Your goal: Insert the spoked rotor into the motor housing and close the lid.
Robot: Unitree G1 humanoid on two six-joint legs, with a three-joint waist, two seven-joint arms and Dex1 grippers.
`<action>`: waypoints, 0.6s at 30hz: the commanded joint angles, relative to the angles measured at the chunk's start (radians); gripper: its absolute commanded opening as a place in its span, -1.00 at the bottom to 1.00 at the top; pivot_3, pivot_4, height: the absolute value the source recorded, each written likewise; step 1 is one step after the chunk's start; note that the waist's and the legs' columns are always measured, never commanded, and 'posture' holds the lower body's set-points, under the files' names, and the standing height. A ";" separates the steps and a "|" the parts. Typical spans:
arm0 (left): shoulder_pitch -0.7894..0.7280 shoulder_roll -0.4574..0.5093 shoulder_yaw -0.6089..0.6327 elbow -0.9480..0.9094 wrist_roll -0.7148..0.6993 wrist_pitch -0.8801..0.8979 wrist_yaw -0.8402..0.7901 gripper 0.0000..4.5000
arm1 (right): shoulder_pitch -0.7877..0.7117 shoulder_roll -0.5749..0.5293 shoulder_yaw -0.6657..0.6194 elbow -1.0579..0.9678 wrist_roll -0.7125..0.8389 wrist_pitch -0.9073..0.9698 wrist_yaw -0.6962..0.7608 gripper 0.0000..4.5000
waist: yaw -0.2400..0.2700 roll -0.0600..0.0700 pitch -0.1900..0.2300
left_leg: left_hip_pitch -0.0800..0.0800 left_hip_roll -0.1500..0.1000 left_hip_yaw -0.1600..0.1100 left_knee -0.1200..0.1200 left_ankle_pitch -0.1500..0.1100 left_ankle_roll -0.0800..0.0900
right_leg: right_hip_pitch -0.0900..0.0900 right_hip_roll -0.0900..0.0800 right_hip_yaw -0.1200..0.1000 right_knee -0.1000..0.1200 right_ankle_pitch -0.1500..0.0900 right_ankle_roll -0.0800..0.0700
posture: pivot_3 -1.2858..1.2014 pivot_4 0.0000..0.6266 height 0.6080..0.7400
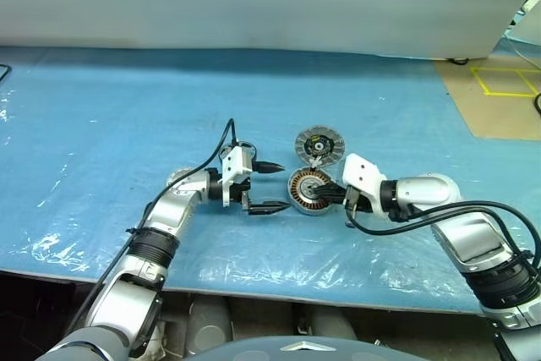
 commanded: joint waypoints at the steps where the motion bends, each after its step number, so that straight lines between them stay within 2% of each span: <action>1: -0.004 0.000 0.000 -0.020 -0.002 -0.005 0.003 1.00 | -0.032 0.015 0.016 -0.024 -0.017 -0.013 -0.009 -0.98 | 0.000 0.000 0.000 | 0.000 0.000 0.000 0.000 0.000 0.000 | 0.000 0.000 0.000 0.000 0.000 0.000 | 0.03 -0.52 1.00; 18: 0.007 -0.003 -0.003 -0.031 -0.003 -0.001 0.014 1.00 | -0.061 0.006 0.025 0.051 -0.072 -0.065 -0.011 -0.98 | 0.001 0.000 0.000 | 0.000 0.000 0.000 0.000 0.000 0.000 | 0.000 0.000 0.000 0.000 0.000 0.000 | 0.03 -0.52 1.00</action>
